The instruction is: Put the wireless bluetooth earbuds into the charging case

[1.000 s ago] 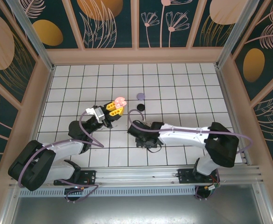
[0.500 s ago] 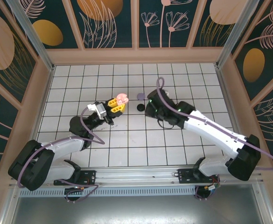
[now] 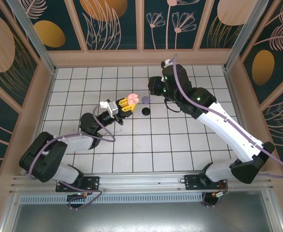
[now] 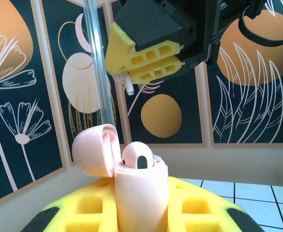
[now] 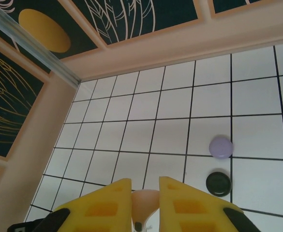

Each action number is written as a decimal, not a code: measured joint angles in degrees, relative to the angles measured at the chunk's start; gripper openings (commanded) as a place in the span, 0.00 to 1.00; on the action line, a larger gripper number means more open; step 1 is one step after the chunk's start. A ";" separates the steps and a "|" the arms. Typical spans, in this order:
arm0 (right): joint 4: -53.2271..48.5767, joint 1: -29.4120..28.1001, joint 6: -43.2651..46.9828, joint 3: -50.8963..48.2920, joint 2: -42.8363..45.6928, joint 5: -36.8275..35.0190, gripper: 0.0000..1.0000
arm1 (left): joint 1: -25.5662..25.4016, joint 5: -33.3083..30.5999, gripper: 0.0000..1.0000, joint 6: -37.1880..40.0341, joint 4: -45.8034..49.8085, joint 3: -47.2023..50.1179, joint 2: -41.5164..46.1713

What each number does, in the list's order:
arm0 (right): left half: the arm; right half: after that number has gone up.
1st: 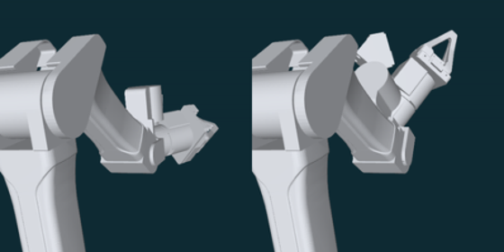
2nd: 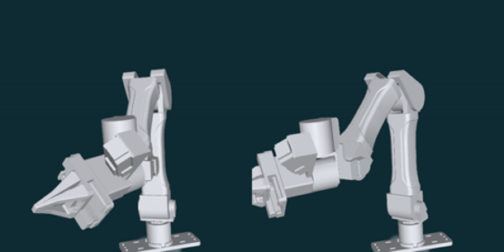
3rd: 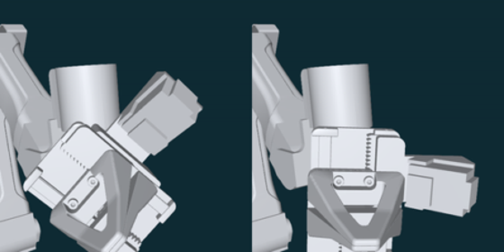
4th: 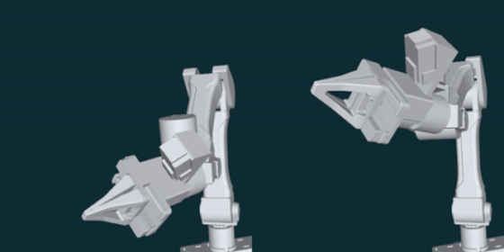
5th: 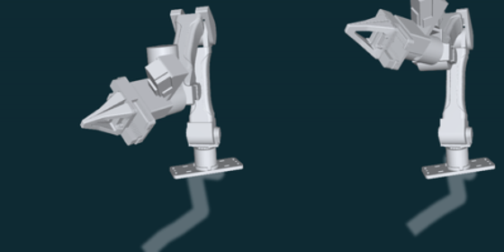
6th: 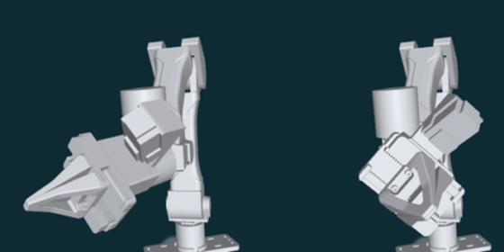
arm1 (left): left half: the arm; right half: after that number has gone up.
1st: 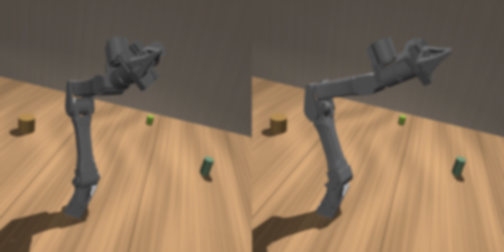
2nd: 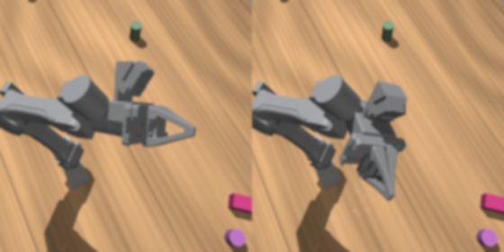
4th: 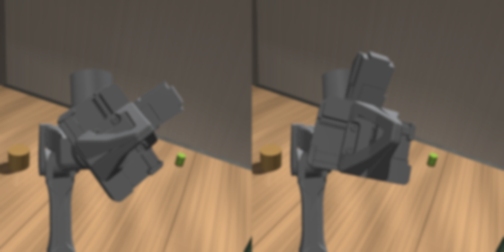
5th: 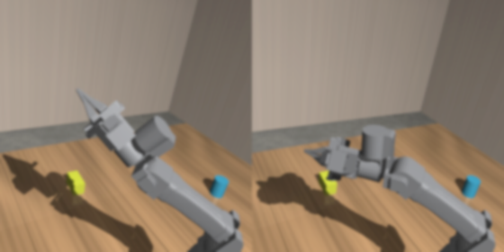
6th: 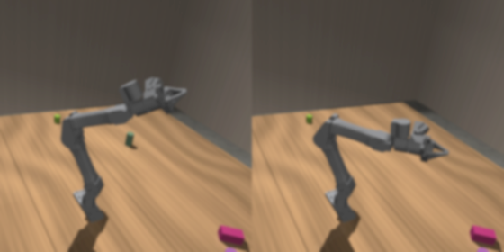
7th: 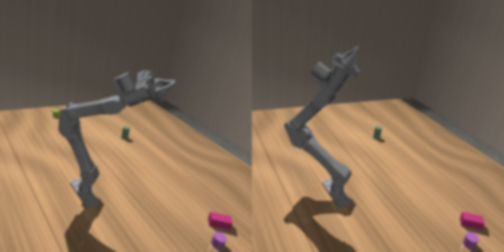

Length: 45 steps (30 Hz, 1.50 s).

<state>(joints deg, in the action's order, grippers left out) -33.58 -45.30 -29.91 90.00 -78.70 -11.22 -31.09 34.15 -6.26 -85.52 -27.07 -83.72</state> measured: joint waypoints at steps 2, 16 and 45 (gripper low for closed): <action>0.44 0.00 1.14 0.00 -0.48 0.79 0.17 | 0.00 0.13 0.00 -0.46 -0.48 -1.16 -1.75; 5.42 -0.44 3.04 -4.00 -0.33 5.25 0.17 | -0.44 0.31 0.00 -2.62 -3.04 -5.75 -6.38; 8.17 -3.15 2.82 -6.21 -0.33 6.40 0.17 | -0.52 0.31 0.00 -3.34 -4.20 -7.13 -7.61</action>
<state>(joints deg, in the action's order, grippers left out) -25.41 -48.45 -27.09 83.79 -79.02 -4.82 -31.62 34.46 -9.61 -89.71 -34.20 -91.33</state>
